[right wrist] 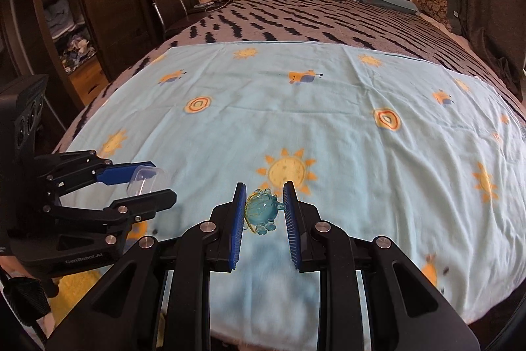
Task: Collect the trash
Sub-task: 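Lower both tools into the bin and release the clear box and crab toy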
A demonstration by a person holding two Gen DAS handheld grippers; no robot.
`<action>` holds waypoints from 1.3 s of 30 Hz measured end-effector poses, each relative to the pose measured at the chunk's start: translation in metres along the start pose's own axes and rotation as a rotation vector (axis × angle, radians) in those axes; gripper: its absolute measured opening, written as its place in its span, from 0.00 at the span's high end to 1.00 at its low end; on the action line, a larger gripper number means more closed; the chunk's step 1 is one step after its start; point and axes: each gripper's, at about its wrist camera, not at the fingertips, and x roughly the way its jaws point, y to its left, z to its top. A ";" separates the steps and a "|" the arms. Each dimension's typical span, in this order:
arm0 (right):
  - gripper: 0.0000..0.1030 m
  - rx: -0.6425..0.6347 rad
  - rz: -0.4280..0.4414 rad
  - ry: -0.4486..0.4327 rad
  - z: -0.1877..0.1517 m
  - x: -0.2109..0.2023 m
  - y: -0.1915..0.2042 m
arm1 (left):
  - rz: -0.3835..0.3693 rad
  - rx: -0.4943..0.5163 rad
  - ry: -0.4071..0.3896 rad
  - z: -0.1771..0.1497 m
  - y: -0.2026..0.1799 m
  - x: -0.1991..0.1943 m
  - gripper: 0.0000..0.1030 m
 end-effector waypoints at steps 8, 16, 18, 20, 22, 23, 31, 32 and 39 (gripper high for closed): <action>0.76 0.046 0.018 -0.010 -0.042 -0.029 0.002 | -0.011 -0.004 -0.011 -0.033 -0.023 -0.031 0.62; 0.76 0.098 0.071 0.034 -0.093 -0.037 0.009 | -0.026 -0.023 0.004 -0.078 -0.036 -0.044 0.62; 0.76 0.119 0.076 0.048 -0.106 -0.038 0.009 | -0.035 -0.023 0.024 -0.091 -0.039 -0.041 0.62; 0.76 0.137 0.081 0.062 -0.118 -0.038 0.009 | -0.041 -0.022 0.050 -0.106 -0.043 -0.036 0.62; 0.76 0.156 0.083 0.078 -0.130 -0.036 0.008 | -0.056 -0.026 0.078 -0.119 -0.046 -0.032 0.62; 0.76 0.164 0.087 0.087 -0.136 -0.035 0.008 | -0.061 -0.029 0.089 -0.124 -0.048 -0.030 0.62; 0.76 0.189 0.066 0.195 -0.183 -0.009 0.013 | -0.100 -0.038 0.193 -0.165 -0.055 0.002 0.62; 0.76 0.193 0.067 0.213 -0.188 -0.004 0.014 | -0.101 -0.037 0.210 -0.170 -0.056 0.007 0.62; 0.76 0.217 0.076 0.299 -0.214 0.024 0.015 | -0.130 -0.042 0.299 -0.193 -0.060 0.040 0.62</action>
